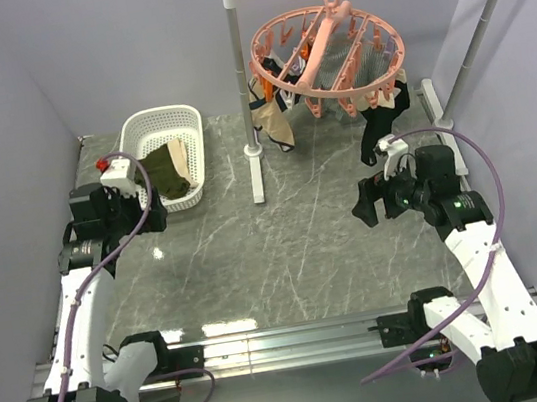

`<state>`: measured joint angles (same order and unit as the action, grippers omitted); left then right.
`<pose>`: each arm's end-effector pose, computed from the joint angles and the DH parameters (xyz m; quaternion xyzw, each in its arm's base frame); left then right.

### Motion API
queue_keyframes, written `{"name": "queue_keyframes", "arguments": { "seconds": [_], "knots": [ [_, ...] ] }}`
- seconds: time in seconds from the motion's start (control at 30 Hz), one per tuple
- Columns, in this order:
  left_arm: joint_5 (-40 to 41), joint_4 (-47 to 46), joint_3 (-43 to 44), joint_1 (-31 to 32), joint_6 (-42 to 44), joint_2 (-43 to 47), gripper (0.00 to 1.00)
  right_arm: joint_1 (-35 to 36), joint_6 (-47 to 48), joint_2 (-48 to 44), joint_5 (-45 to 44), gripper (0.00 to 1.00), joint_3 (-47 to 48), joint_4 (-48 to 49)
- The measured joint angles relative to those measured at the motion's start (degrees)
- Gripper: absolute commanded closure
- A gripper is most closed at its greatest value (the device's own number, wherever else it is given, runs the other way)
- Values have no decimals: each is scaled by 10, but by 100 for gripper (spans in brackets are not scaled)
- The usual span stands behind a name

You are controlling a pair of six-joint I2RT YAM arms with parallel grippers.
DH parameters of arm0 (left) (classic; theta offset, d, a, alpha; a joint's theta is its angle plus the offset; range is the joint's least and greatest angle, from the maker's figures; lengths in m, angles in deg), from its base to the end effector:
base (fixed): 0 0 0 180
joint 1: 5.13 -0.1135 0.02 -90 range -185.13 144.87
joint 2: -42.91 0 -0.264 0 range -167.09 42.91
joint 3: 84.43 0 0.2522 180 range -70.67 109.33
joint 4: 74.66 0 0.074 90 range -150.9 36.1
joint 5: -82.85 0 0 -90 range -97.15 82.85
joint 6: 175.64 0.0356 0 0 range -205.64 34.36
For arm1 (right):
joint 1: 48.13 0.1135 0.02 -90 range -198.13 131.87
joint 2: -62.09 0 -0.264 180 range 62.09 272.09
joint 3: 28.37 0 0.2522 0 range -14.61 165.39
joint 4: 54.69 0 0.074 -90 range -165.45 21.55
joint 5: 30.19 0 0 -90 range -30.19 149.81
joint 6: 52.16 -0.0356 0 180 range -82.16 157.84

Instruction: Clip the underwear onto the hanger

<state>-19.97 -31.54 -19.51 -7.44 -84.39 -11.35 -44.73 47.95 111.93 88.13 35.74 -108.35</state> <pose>0.2055 0.0004 0.3161 0.0457 0.8715 -0.0830 0.4811 0.1743 0.0273 0.3106 -0.2069 0.8582 0.1965 0.4267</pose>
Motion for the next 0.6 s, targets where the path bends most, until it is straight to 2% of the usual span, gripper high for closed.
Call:
{"name": "queue_keyframes", "arguments": {
  "seconds": [0.13, 0.23, 0.4, 0.6],
  "knots": [
    [9, 7, 35, 0, -6, -36, 1, 0, -1, -3, -7, 0, 2, 5],
    [13, 12, 108, 0, -14, -106, 1, 0, -2, -4, -13, 0, 2, 5],
    [19, 9, 272, 0, -19, -266, 5, 0, -2, -4, -22, 0, 2, 5],
    [21, 16, 466, 0, -19, -476, 16, 0, -2, -1, -29, 0, 2, 5]
  ]
}}
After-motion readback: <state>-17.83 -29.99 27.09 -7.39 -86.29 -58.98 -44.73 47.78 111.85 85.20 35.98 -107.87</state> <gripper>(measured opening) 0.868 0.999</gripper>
